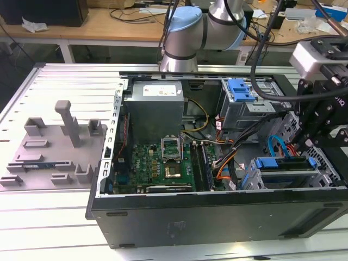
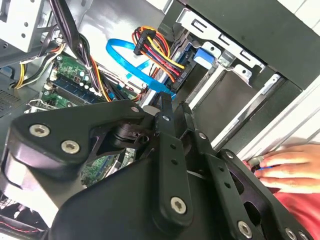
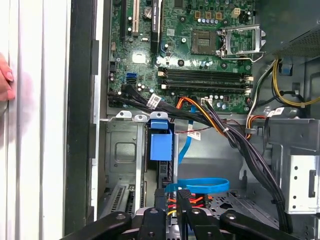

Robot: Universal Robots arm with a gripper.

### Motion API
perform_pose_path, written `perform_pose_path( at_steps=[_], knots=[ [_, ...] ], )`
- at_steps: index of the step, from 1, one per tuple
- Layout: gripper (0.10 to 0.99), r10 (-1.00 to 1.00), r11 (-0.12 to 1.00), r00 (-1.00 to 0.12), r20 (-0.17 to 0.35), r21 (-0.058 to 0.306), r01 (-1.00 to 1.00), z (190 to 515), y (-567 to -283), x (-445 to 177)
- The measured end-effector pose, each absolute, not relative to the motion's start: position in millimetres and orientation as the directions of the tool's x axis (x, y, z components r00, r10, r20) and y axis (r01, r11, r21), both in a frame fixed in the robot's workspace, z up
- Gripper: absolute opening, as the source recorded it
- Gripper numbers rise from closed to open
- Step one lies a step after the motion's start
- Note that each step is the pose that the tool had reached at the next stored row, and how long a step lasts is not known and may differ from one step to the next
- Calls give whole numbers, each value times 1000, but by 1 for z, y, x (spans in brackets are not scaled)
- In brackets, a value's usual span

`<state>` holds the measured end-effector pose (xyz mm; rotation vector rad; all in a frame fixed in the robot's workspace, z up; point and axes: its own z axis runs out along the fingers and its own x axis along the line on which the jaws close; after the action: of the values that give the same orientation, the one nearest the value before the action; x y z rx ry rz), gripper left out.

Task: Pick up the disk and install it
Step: 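Insert the second disk wire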

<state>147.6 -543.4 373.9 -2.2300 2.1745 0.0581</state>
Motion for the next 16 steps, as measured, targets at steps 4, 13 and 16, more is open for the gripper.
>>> perform_pose_path(
  at_steps=[4,13,16],
  knots=[
    [235,-999,-25,25,-45,7,-1000,374,-543,148],
    [106,-999,-25,25,-44,7,-1000,374,-543,148],
    [106,-999,-25,25,-44,7,-1000,374,-543,148]
  ],
)
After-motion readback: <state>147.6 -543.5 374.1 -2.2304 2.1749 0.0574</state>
